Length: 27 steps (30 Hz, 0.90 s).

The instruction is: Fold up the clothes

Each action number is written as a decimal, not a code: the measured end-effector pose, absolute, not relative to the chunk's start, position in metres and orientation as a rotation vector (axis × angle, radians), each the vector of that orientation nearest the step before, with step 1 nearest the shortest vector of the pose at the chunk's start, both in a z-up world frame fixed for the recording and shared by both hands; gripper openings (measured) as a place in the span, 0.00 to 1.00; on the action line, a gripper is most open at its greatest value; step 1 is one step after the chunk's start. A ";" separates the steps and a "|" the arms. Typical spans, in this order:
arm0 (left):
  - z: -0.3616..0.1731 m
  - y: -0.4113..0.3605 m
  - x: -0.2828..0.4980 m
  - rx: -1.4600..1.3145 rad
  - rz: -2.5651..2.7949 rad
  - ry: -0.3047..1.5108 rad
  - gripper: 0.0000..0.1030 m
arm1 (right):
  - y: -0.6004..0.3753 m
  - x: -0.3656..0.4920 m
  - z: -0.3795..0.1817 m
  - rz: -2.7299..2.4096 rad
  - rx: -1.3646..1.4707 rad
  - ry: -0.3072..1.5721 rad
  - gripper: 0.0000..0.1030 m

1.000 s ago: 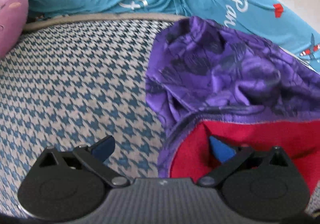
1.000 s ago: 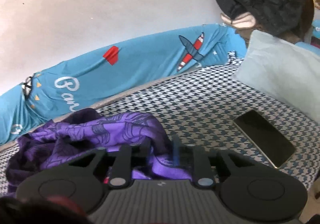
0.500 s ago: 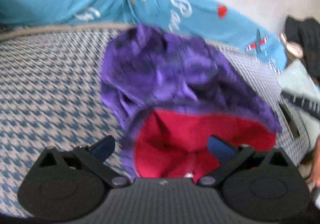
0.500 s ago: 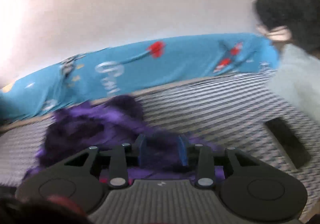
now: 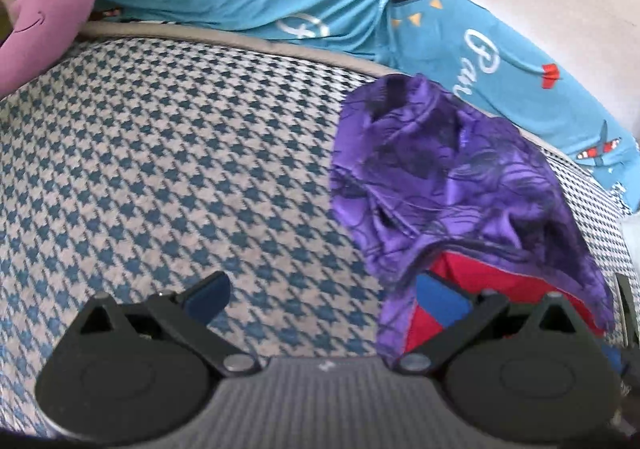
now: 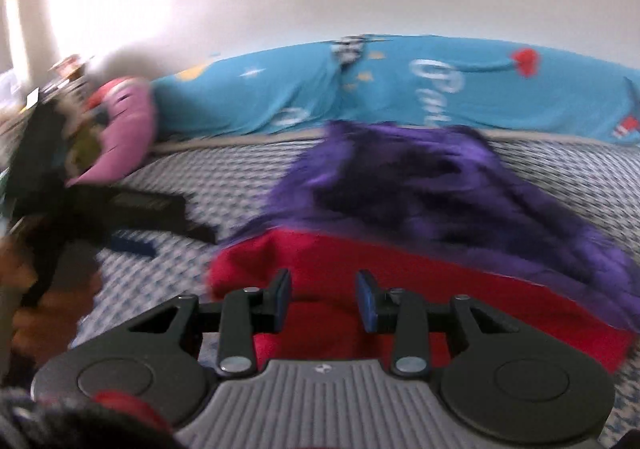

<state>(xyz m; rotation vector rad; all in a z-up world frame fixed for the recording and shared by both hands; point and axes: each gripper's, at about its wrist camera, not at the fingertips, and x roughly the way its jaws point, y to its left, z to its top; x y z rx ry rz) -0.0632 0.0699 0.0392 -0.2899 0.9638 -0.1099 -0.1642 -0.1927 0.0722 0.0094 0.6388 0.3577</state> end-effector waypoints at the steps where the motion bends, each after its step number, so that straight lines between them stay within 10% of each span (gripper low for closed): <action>1: 0.039 0.072 -0.064 -0.296 -0.106 0.967 1.00 | -0.185 -0.167 0.070 0.378 -0.014 0.633 0.34; 20: 0.029 0.093 -0.066 -0.329 -0.077 0.988 1.00 | -0.115 -0.151 0.010 0.404 -0.303 0.714 0.60; 24: 0.029 0.099 -0.066 -0.334 -0.060 0.988 1.00 | -0.119 -0.141 0.000 0.357 -0.292 0.742 0.19; 27: 0.030 0.105 -0.066 -0.348 -0.040 0.986 1.00 | -0.134 -0.134 0.006 0.362 -0.164 0.760 0.10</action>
